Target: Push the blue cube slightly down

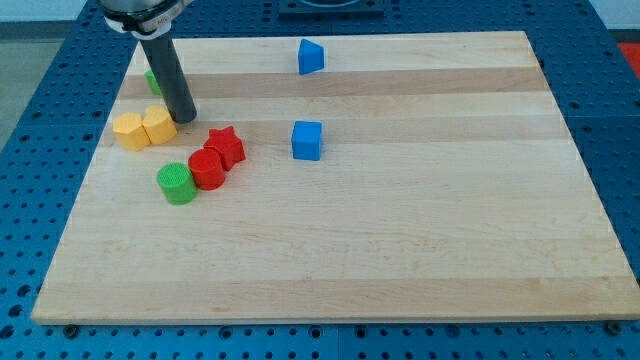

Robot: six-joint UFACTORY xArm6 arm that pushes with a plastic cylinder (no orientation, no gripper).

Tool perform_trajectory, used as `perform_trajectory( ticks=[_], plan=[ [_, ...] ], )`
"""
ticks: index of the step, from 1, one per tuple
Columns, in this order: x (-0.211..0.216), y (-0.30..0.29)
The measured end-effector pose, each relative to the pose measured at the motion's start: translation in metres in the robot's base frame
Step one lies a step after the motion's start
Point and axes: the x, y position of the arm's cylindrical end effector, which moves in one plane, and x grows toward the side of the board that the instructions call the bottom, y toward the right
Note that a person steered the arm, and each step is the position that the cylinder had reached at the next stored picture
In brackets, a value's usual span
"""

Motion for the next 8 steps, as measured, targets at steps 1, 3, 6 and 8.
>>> perform_trajectory(
  ticks=[1, 3, 6, 8],
  plan=[
    [0.000, 0.000],
    [-0.001, 0.061],
    [0.027, 0.151],
    [0.064, 0.153]
  ],
)
